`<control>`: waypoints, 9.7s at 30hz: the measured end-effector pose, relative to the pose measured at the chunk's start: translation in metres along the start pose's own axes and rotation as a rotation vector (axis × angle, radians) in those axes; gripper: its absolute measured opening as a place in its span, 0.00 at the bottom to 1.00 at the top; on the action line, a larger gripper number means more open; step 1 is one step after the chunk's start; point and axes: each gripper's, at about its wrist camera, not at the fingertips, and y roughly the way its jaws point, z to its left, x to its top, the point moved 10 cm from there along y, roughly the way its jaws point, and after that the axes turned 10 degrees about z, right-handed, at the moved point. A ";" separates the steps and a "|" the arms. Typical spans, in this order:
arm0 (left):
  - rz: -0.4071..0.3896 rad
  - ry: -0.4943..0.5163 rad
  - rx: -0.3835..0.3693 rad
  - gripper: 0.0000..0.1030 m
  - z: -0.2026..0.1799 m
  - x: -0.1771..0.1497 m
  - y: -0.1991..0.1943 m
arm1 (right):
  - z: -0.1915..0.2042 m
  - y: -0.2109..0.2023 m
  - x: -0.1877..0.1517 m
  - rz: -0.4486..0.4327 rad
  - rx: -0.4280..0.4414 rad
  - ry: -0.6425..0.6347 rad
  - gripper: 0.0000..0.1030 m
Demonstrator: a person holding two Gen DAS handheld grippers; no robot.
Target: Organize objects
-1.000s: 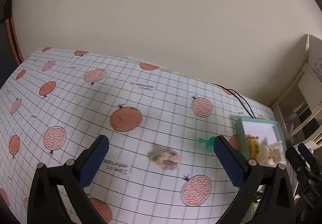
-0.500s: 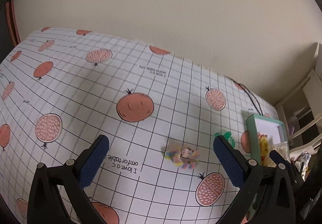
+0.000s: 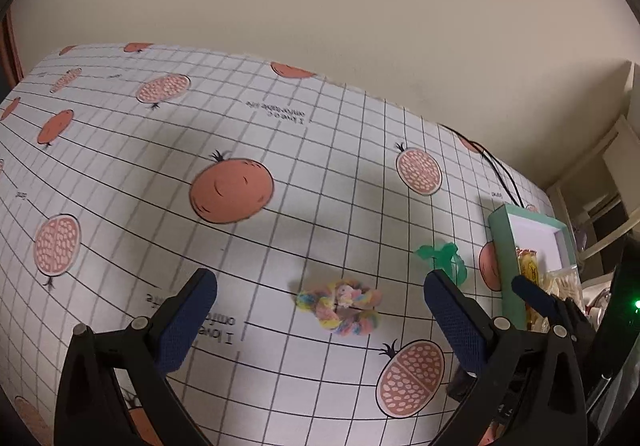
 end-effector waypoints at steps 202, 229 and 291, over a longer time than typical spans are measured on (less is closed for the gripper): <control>0.097 0.142 -0.092 0.83 -0.185 -0.185 -0.018 | -0.184 -0.114 -0.182 0.084 -0.088 0.176 0.85; -0.097 0.195 0.054 1.00 -0.132 -0.223 -0.079 | -0.136 -0.164 -0.251 0.034 -0.079 0.256 1.00; -0.138 0.208 0.132 1.00 -0.061 -0.309 -0.081 | -0.081 -0.160 -0.320 -0.019 -0.107 0.223 1.00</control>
